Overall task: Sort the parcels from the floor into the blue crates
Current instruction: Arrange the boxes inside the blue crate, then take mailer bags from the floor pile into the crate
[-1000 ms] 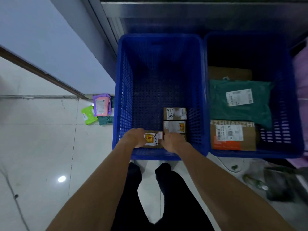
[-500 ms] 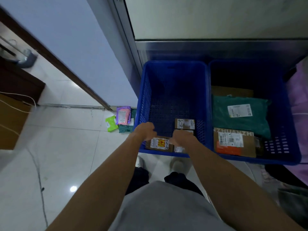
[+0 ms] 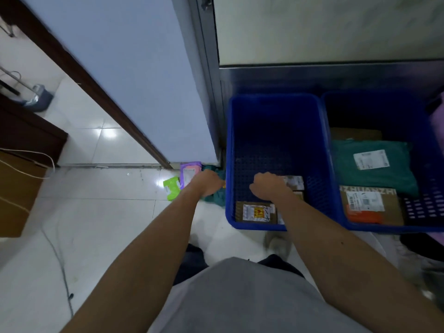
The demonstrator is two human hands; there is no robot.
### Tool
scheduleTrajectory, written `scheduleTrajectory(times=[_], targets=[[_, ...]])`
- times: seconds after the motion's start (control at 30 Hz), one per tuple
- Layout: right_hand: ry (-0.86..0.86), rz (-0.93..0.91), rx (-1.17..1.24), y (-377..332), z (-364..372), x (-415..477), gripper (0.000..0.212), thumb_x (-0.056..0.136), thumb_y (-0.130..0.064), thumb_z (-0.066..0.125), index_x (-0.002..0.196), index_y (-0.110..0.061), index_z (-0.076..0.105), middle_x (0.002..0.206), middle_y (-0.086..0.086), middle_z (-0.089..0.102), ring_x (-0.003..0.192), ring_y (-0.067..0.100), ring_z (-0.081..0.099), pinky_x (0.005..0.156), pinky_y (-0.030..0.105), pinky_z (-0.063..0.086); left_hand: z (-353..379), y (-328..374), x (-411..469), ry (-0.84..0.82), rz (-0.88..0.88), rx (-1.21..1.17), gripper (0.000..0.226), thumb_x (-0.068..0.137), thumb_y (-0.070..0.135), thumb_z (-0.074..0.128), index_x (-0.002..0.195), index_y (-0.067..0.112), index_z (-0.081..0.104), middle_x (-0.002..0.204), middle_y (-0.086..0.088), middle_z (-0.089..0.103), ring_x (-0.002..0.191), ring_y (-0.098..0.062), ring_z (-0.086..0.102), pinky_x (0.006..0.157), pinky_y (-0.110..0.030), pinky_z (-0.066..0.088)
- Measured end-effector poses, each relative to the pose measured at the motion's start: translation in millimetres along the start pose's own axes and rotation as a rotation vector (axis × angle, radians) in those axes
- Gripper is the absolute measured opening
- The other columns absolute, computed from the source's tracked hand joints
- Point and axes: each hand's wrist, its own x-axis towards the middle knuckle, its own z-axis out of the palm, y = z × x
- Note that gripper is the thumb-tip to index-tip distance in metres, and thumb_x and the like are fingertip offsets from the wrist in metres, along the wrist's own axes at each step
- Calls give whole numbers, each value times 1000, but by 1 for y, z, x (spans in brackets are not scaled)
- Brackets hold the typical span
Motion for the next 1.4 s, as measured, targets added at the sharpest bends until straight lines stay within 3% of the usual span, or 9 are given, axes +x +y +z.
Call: scheduleTrajectory(times=[0.23, 0.43, 0.57, 0.77, 0.93, 1.03, 1.13, 1.27, 1.4], targets=[[67, 153, 34, -119, 34, 30, 32, 100, -28, 43, 71, -17, 41, 74, 5, 51, 66, 22, 49, 65, 33, 42, -66, -135, 48, -34, 8, -29, 28, 90, 27, 54, 96, 6, 71, 105, -15, 71, 104, -34, 65, 90, -35, 51], [21, 259, 84, -182, 59, 50, 26, 97, -24, 42, 73, -15, 43, 73, 4, 48, 62, 21, 45, 56, 32, 33, -108, -227, 92, -110, -4, -21, 33, 90, 29, 54, 98, 3, 73, 106, -16, 72, 102, -34, 67, 94, -40, 53], [-8, 272, 78, -201, 78, 73, 26, 101, -29, 42, 92, -10, 57, 82, 7, 54, 74, 26, 51, 61, 34, 38, -108, -249, 112, -180, -23, -62, 29, 90, 27, 55, 91, 4, 72, 98, -14, 74, 97, -33, 69, 92, -41, 54], [-74, 263, 127, -209, 112, 131, 33, 100, -33, 42, 95, -6, 60, 85, 9, 55, 80, 29, 54, 59, 34, 34, -67, -262, 154, -260, -32, -183, 43, 77, 35, 54, 99, 2, 73, 105, -21, 72, 103, -39, 67, 93, -46, 55], [-113, 292, 159, -197, 164, 191, 33, 99, -33, 40, 79, -10, 53, 84, 6, 53, 79, 26, 51, 55, 30, 30, -24, -273, 193, -291, -67, -231, 23, 91, 28, 59, 96, 10, 71, 106, -16, 72, 104, -34, 67, 93, -44, 55], [-173, 274, 123, -187, 202, 234, 35, 101, -33, 38, 92, -8, 61, 96, 11, 62, 85, 27, 56, 60, 30, 35, 12, -291, 225, -286, -79, -276, 16, 92, 32, 58, 96, 22, 70, 105, -9, 72, 103, -30, 66, 92, -38, 54], [-193, 270, 83, -177, 244, 281, 40, 102, -34, 37, 115, -6, 62, 116, 15, 63, 103, 32, 60, 73, 32, 40, 57, -312, 268, -303, -108, -331, 19, 89, 37, 59, 100, 28, 72, 103, -5, 72, 100, -27, 66, 92, -37, 53], [-221, 323, 108, -162, 296, 332, 42, 101, -34, 38, 122, -6, 61, 123, 16, 62, 111, 34, 59, 76, 32, 42, 121, -349, 322, -330, -170, -449, 24, 63, 51, 63, 80, 39, 75, 105, -14, 72, 106, -36, 66, 98, -47, 52], [-258, 436, 184, -136, 343, 369, 43, 101, -32, 38, 127, -4, 58, 127, 18, 60, 115, 34, 57, 80, 33, 44, 163, -355, 351, -349, -157, -434, 24, 95, 20, 55, 112, 14, 71, 115, -12, 70, 111, -32, 65, 100, -45, 51]])
